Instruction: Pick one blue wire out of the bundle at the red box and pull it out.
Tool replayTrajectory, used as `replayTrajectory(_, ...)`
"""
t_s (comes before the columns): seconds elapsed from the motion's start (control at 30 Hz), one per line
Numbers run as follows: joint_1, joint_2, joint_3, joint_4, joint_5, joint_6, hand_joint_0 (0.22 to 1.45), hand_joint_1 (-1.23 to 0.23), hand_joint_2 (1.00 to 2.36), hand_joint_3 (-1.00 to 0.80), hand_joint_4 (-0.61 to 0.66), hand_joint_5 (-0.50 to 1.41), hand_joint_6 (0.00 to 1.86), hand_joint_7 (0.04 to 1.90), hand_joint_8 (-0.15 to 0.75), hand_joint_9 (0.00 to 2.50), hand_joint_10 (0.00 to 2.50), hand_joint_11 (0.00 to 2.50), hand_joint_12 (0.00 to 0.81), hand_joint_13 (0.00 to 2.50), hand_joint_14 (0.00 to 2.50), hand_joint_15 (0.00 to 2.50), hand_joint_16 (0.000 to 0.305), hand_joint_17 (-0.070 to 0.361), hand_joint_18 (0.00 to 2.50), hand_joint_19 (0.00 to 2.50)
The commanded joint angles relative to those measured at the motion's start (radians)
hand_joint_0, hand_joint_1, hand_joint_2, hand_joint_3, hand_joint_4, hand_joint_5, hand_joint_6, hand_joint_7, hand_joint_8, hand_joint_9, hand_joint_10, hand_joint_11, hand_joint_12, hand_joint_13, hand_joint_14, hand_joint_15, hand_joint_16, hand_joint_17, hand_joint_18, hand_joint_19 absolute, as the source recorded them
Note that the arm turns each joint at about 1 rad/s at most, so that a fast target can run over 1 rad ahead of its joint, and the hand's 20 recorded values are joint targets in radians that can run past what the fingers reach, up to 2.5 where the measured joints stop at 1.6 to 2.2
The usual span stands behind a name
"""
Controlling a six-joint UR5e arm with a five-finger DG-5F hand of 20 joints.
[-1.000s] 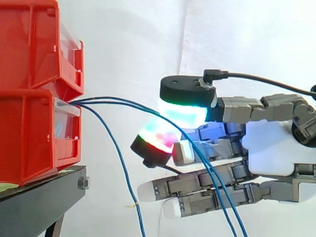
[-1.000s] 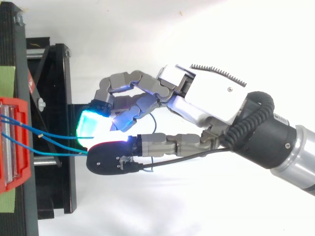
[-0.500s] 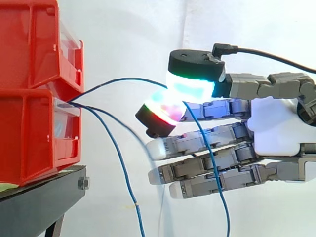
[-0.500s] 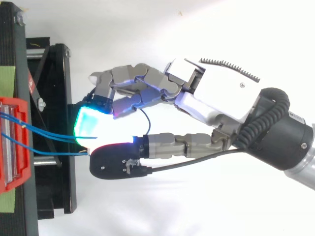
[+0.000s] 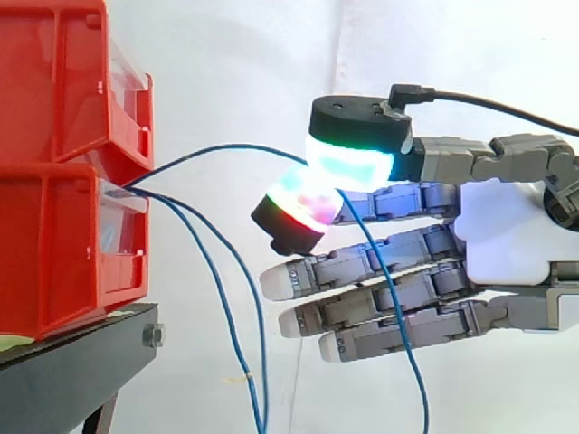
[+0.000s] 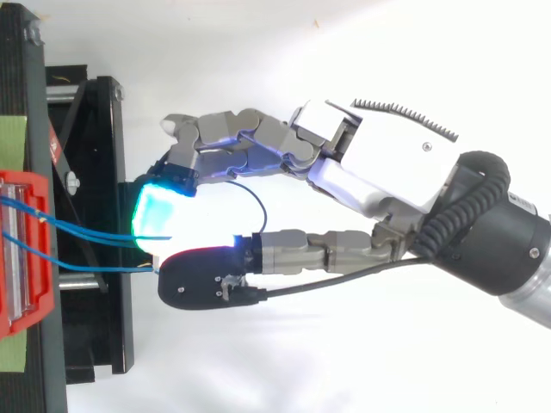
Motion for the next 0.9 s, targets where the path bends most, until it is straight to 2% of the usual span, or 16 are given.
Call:
replayTrajectory(0.0, -0.001, 0.001, -0.002, -0.002, 0.001, -0.008, 0.6, -0.83, 1.01, -0.08, -0.1, -0.13, 0.87, 1.17, 0.237, 0.58, 0.01, 0.38, 0.388, 0.14, 0.0, 0.1, 0.056, 0.127, 0.04, 0.07)
replayTrajectory(0.3, 0.002, -0.001, 0.0, -0.013, 0.0, -0.009, 0.59, -0.86, 1.01, -0.04, -0.13, -0.12, 0.84, 1.23, 0.236, 0.62, 0.01, 0.26, 0.395, 0.18, 0.0, 0.08, 0.06, 0.136, 0.11, 0.03)
replayTrajectory(0.87, 0.002, -0.001, -0.002, -0.013, 0.0, -0.009, 0.59, -0.86, 1.01, -0.03, -0.14, -0.11, 0.84, 1.24, 0.242, 0.64, 0.01, 0.29, 0.397, 0.19, 0.0, 0.08, 0.062, 0.138, 0.12, 0.02)
